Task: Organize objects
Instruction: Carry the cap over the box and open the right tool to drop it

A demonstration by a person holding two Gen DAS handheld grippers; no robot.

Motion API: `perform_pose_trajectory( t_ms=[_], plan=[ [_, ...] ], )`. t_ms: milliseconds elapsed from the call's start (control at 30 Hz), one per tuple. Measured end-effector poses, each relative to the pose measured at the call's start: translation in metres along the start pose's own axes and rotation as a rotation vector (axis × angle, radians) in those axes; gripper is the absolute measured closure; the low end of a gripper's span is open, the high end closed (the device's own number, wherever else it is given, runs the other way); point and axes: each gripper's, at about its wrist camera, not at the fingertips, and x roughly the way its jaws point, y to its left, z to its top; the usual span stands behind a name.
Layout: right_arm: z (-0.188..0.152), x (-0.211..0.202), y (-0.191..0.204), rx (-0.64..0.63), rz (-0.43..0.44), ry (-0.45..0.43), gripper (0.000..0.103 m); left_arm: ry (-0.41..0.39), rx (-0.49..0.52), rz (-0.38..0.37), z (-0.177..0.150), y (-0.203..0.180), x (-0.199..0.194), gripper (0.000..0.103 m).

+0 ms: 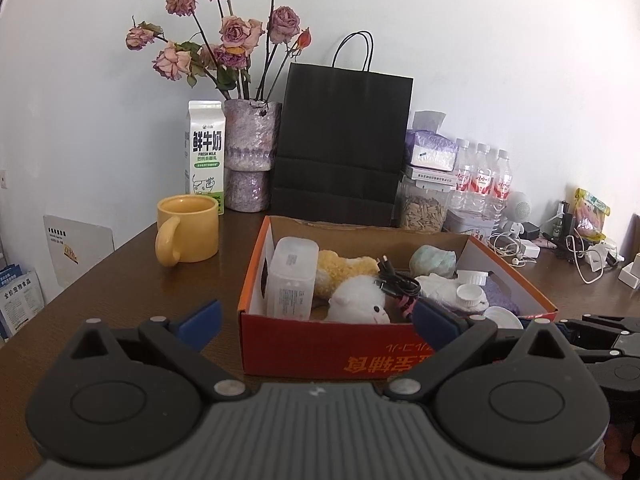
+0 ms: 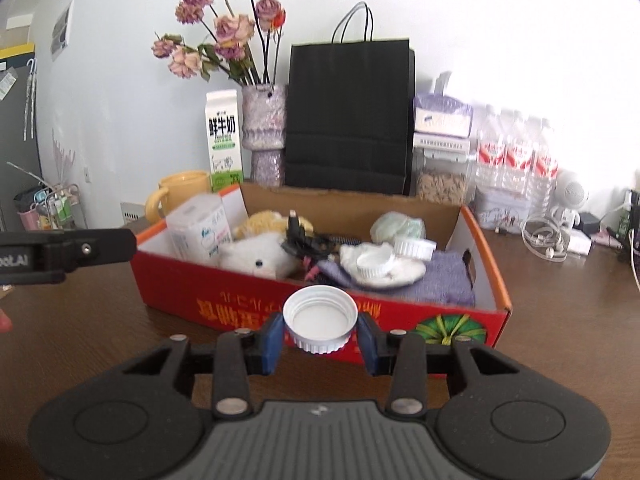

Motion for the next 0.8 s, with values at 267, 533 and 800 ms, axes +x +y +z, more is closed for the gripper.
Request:
perform_pose_trajectory(
  t_ms=[267, 533, 800],
  plan=[
    [0.036, 0.007, -0.006, -0.024, -0.016, -0.073, 0.065, -0.025, 0.032, -0.018, 0.028, -0.018, 0.015, 0.000],
    [0.057, 0.045, -0.010, -0.032, -0.039, -0.058, 0.065, -0.027, 0.007, 0.013, 0.047, -0.020, 0.046, 0.000],
    [0.064, 0.078, -0.011, -0.043, -0.063, -0.024, 0.065, -0.001, -0.021, 0.043, 0.057, -0.014, 0.079, 0.000]
  ],
)
